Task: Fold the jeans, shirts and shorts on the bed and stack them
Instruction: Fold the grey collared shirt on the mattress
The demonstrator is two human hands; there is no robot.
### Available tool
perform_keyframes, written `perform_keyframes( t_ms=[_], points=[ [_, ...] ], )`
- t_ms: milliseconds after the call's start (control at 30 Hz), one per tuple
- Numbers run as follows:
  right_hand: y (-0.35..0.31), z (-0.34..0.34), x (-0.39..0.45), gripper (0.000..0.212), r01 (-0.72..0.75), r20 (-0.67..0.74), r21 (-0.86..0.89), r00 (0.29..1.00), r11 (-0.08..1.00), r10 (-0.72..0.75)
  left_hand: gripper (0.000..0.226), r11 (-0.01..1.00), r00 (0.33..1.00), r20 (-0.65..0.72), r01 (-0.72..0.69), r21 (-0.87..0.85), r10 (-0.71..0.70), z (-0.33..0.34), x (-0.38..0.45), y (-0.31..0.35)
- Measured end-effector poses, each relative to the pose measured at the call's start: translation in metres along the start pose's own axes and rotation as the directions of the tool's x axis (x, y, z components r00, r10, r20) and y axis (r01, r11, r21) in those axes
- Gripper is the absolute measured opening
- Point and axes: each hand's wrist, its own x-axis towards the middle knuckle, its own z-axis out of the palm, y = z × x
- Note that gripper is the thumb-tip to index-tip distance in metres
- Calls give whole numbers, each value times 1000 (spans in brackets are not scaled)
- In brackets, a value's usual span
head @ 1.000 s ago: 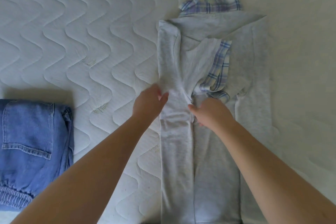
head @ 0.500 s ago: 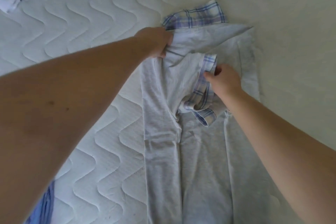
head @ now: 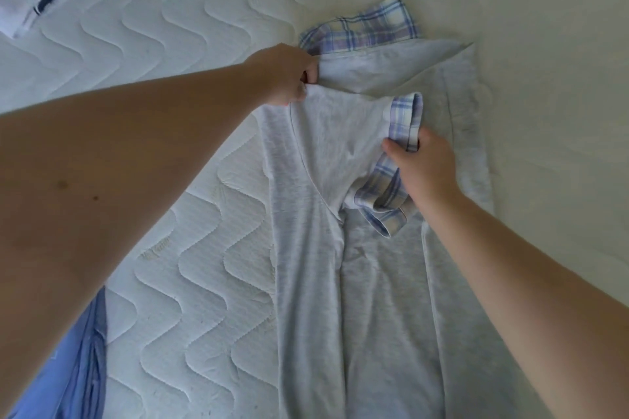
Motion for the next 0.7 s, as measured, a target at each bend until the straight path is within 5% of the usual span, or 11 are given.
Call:
perform_keyframes(
  t_ms=[167, 333, 467, 567, 700],
  points=[
    [7, 0, -17, 15, 129, -100, -250, 982, 960, -158, 19, 982, 993, -119, 29, 185, -7, 3, 1, -2],
    [8, 1, -26, 28, 92, 31, -71, 995, 993, -90, 32, 990, 996, -85, 32, 137, -21, 9, -3, -11],
    [6, 5, -23, 14, 196, -10, -169, 980, 966, -201, 28, 984, 999, -30, 24, 179, -19, 3, -6, -20],
    [-2, 10, -31, 19, 425, -14, -312, 892, 850, -452, 25, 993, 997, -76, 41, 113, -33, 1, -7, -21],
    [6, 8, -45, 41, 702, 248, -457, 690, 546, -680, 24, 994, 985, -147, 98, 45, -91, 10, -8, -15]
  ],
)
